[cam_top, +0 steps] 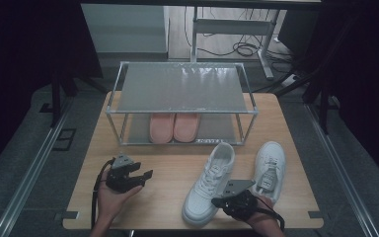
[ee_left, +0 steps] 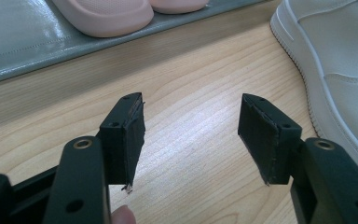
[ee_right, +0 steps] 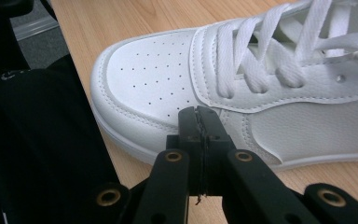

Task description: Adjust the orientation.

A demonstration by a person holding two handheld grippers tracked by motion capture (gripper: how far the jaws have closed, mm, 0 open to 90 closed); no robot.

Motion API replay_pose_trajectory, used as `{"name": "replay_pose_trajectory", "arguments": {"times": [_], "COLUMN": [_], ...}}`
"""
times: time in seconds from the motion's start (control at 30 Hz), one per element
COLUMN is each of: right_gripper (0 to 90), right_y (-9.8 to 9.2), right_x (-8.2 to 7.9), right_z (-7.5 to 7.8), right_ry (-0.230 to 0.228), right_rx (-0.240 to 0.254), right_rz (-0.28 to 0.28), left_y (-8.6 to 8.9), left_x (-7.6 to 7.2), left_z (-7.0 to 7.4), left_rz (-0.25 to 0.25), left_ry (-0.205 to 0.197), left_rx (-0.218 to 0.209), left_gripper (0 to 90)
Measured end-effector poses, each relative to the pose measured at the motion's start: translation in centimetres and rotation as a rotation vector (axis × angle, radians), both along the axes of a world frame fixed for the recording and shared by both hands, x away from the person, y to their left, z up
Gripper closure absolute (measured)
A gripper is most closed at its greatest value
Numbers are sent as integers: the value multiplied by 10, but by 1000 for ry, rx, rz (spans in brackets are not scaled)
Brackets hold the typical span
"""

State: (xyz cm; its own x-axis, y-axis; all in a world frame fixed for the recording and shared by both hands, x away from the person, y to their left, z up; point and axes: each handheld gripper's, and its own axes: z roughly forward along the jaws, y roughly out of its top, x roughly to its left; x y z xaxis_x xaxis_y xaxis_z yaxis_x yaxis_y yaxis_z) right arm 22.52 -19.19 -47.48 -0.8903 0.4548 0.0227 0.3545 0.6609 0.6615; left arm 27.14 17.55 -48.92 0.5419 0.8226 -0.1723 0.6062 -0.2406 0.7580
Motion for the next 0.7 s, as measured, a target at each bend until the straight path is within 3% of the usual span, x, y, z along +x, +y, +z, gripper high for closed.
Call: {"name": "replay_pose_trajectory", "arguments": {"times": [0.7], "right_gripper": [899], "right_y": [16], "right_x": [6], "right_z": [-3], "right_ry": [4], "right_rx": [-5], "right_rz": [17], "left_y": [1], "left_x": [0], "left_z": [0], "left_rz": [6], "left_ry": [2], "left_rx": [-3], "left_gripper": [414]}}
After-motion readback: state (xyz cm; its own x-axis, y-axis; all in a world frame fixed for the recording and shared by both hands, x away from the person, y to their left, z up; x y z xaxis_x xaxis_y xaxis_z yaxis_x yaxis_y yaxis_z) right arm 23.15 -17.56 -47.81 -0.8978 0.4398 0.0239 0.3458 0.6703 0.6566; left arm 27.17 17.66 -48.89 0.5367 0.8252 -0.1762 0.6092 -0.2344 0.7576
